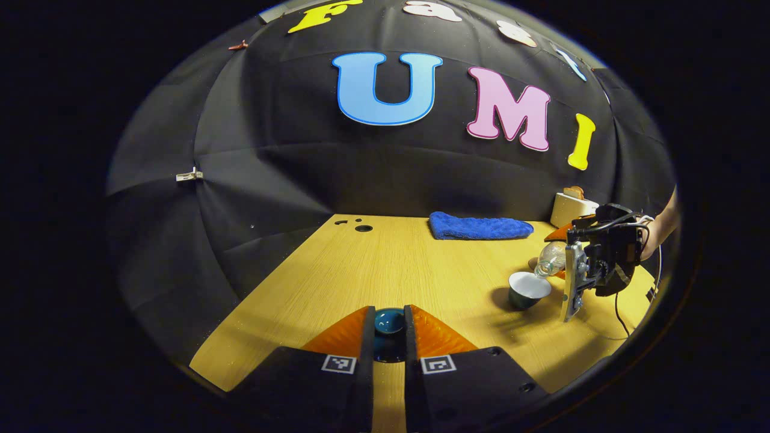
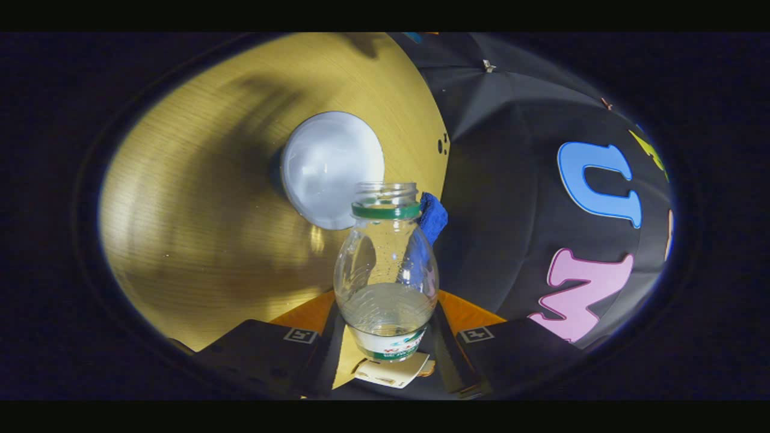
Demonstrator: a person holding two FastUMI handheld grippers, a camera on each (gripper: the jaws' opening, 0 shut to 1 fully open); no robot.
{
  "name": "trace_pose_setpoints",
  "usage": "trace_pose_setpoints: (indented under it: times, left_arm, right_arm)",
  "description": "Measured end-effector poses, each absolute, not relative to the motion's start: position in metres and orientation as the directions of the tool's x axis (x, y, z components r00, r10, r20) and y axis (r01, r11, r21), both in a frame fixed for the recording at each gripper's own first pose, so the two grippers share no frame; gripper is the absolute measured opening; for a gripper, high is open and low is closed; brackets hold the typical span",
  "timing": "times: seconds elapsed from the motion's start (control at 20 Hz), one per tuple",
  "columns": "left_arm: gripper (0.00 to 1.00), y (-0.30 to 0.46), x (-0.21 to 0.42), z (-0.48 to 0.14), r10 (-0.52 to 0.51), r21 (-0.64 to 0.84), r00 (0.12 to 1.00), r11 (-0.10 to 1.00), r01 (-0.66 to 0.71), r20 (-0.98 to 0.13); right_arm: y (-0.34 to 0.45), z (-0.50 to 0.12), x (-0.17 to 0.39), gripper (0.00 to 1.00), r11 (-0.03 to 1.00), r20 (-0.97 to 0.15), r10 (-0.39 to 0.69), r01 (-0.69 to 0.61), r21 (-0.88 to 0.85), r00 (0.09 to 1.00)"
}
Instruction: Open the teacup lid with one hand, grasp the water bottle and pour water into the teacup with the other hand; after pouring, place the water bottle on the coaster and then close the teacup lid.
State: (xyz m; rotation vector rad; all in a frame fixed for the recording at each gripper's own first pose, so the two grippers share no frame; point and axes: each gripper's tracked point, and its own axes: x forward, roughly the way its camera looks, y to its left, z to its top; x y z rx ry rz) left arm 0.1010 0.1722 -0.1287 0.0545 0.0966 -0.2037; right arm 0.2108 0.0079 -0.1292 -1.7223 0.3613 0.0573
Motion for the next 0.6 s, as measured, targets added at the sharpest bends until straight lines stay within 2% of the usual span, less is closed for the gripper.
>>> trace_pose_setpoints:
  times: [0.35,0.4,0.45,0.6]
  left_arm:
    - [0.25,0.173,0.096,-0.127,-0.194,0.042,0.976,0.979,0.199,-0.099]
    - [0.21,0.173,0.096,-0.129,-0.193,0.04,0.976,0.979,0.198,-0.1]
    - [0.25,0.172,0.096,-0.129,-0.193,0.038,0.976,0.979,0.198,-0.101]
    - [0.25,0.173,0.094,-0.132,-0.191,0.035,0.976,0.98,0.196,-0.103]
  right_arm:
    - [0.01,-0.115,0.219,0.7,-0.23,-0.216,-0.179,-0.254,-0.939,0.96]
    - [0.01,-0.115,0.22,0.7,-0.241,-0.219,-0.179,-0.259,-0.936,0.959]
    - [0.011,-0.114,0.221,0.7,-0.257,-0.221,-0.176,-0.261,-0.93,0.959]
    - [0.015,-0.113,0.221,0.7,-0.303,-0.223,-0.169,-0.266,-0.915,0.96]
